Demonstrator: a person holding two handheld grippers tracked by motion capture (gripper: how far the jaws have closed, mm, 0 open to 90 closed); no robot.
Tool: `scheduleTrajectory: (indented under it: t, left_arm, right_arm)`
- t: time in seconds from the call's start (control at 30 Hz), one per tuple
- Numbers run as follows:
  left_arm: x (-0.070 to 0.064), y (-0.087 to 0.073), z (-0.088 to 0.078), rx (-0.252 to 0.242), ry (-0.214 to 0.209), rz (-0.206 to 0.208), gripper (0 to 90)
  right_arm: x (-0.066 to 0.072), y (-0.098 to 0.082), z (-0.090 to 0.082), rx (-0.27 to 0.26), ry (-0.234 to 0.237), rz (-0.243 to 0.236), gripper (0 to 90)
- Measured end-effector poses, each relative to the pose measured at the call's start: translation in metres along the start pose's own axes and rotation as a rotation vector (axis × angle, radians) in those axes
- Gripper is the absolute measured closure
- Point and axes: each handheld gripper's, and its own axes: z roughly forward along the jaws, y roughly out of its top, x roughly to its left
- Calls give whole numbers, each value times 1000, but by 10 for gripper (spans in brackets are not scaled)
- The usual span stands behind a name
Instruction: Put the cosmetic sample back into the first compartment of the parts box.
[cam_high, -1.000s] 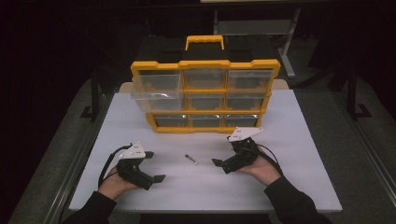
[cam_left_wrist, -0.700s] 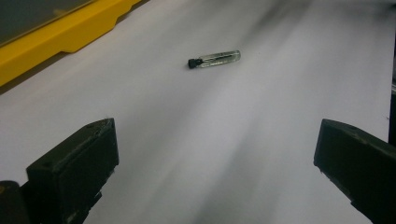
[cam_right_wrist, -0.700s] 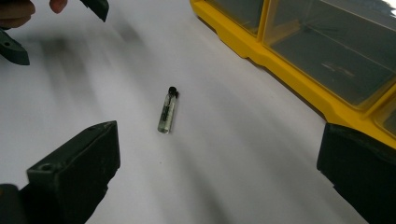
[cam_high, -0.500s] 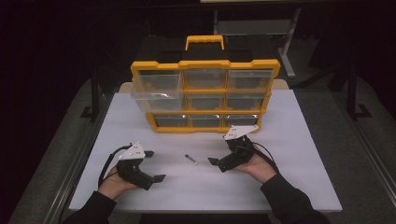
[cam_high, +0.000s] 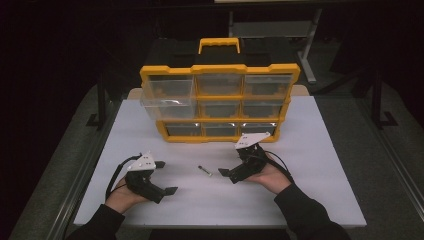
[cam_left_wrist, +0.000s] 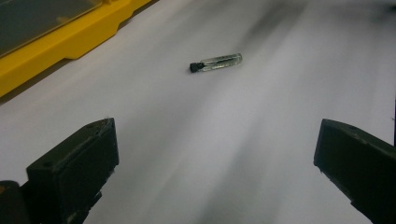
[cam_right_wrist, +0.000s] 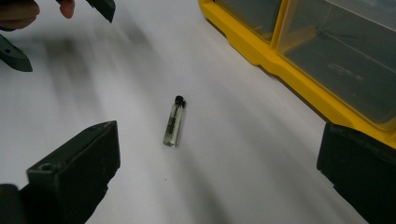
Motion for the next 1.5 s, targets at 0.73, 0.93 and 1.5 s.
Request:
scheduleTrajectory:
  t: [0.73, 0.93, 1.5]
  left_arm:
    - [-1, 1, 0, 8, -5, 7, 0]
    - [-1, 1, 0, 7, -4, 9, 0]
    - [-1, 1, 0, 1, -3, 13, 0]
  right_arm:
    - [1, 12, 14, 16, 14, -15, 0]
    - [2, 15, 17, 20, 19, -15, 0]
    - [5, 26, 31, 26, 40, -22, 0]
